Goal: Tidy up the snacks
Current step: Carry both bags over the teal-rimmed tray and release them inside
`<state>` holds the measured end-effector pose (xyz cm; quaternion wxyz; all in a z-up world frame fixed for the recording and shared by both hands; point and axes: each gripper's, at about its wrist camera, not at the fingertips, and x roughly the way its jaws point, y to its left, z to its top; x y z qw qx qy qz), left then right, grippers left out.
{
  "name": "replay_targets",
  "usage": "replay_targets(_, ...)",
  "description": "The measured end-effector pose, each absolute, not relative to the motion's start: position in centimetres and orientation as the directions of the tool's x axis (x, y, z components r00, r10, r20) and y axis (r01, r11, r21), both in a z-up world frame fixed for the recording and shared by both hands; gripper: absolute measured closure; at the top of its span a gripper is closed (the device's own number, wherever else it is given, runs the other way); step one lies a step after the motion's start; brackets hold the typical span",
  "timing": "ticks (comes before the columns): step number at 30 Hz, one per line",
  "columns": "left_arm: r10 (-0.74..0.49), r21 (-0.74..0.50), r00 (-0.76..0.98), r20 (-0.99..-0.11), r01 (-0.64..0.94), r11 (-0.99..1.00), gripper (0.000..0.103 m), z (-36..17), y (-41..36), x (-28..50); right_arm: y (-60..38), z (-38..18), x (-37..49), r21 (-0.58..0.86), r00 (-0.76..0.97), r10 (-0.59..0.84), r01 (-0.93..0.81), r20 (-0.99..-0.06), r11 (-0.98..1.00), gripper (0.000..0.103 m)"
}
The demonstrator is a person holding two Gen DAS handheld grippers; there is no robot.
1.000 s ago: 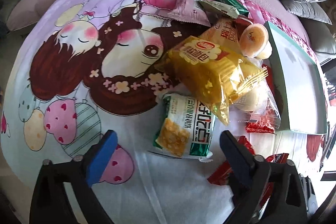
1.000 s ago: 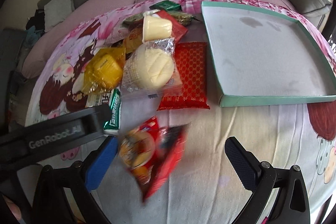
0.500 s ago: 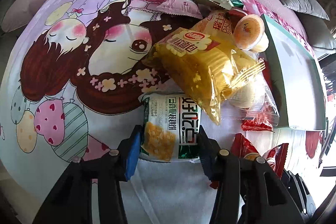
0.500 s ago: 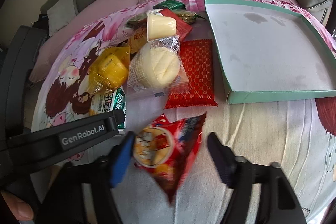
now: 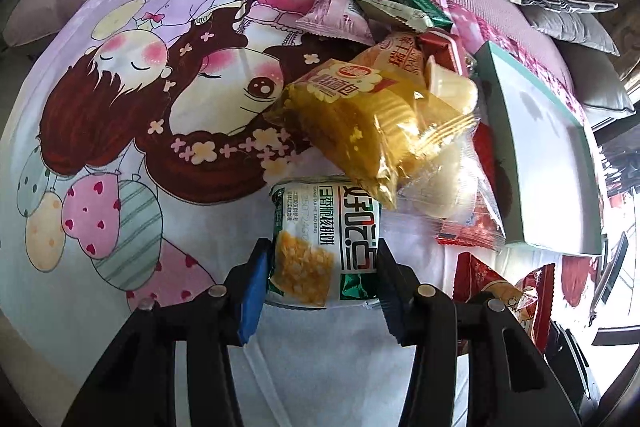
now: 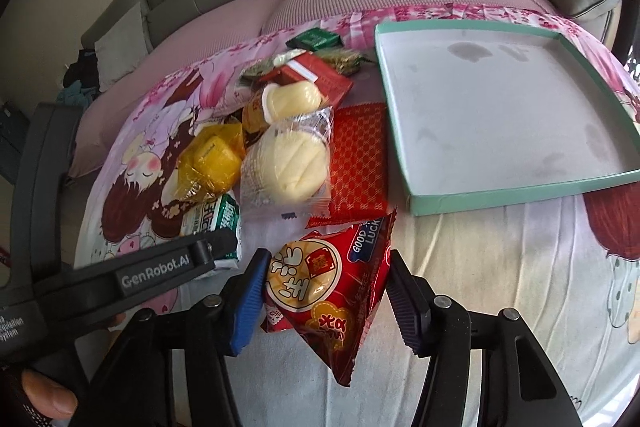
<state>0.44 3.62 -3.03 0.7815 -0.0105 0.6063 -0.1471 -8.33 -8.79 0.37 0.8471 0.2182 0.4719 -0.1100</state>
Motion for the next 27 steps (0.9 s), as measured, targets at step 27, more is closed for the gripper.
replay_targets(27, -0.283, -0.218, 0.325, -0.903, 0.222, 0.95, 0.052, 1.8, 5.3, -4.0, -11.6, 3.5, -11.0, 0.287, 0.6, -0.051, 0.455, -0.799, 0.843, 0.043)
